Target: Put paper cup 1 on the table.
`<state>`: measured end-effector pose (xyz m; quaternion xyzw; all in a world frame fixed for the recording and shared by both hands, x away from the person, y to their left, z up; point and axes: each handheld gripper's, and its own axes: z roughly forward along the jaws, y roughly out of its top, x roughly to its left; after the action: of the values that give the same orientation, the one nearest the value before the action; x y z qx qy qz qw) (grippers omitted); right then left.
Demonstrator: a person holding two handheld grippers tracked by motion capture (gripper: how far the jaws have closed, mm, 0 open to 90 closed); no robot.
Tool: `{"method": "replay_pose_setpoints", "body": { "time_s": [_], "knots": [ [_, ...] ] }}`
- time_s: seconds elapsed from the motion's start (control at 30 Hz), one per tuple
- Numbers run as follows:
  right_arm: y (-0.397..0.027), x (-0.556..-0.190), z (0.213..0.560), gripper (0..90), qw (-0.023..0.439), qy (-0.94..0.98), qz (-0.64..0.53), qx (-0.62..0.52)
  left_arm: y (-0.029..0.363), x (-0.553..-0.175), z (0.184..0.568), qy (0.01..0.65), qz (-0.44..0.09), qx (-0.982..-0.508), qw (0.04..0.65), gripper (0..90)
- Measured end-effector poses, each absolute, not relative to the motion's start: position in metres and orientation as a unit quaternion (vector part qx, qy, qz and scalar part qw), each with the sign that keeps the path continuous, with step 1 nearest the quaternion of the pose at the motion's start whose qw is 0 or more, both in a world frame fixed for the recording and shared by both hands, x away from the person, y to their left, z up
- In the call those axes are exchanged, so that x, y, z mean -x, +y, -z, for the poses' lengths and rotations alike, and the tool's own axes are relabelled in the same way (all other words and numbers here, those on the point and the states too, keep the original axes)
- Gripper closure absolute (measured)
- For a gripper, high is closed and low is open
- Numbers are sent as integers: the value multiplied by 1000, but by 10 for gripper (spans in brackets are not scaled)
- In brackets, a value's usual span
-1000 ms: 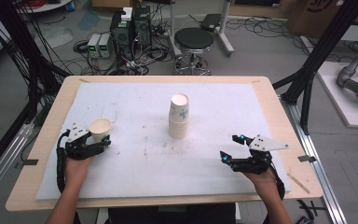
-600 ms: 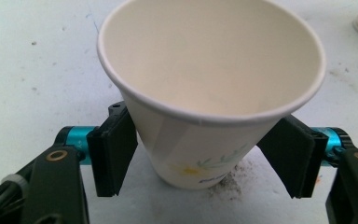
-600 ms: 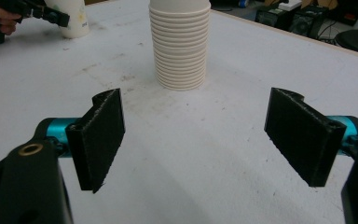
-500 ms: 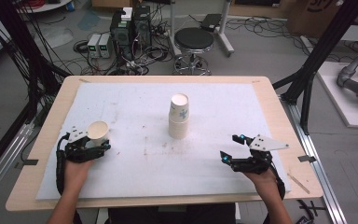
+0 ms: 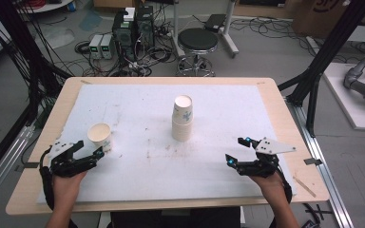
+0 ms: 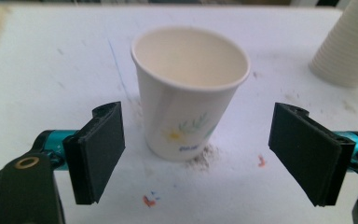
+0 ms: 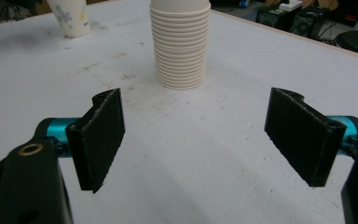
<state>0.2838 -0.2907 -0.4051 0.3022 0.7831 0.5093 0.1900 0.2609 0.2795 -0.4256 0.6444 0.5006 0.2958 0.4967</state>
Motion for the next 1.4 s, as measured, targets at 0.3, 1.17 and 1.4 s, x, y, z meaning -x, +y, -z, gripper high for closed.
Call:
{"method": "replay_pose_setpoints", "body": {
  "time_s": [0.3,1.17,1.4],
  "knots": [
    [-294,-288,406,207,210,784,-489,-318,259,-254,411,414,-300,-622,594,152],
    [-303,-293,407,207,214,776,-486,-340,220,-272,418,331,-237,-663,628,156],
    [-301,-293,407,207,209,777,-487,-340,218,-271,417,330,-236,-665,627,156]
  ]
}}
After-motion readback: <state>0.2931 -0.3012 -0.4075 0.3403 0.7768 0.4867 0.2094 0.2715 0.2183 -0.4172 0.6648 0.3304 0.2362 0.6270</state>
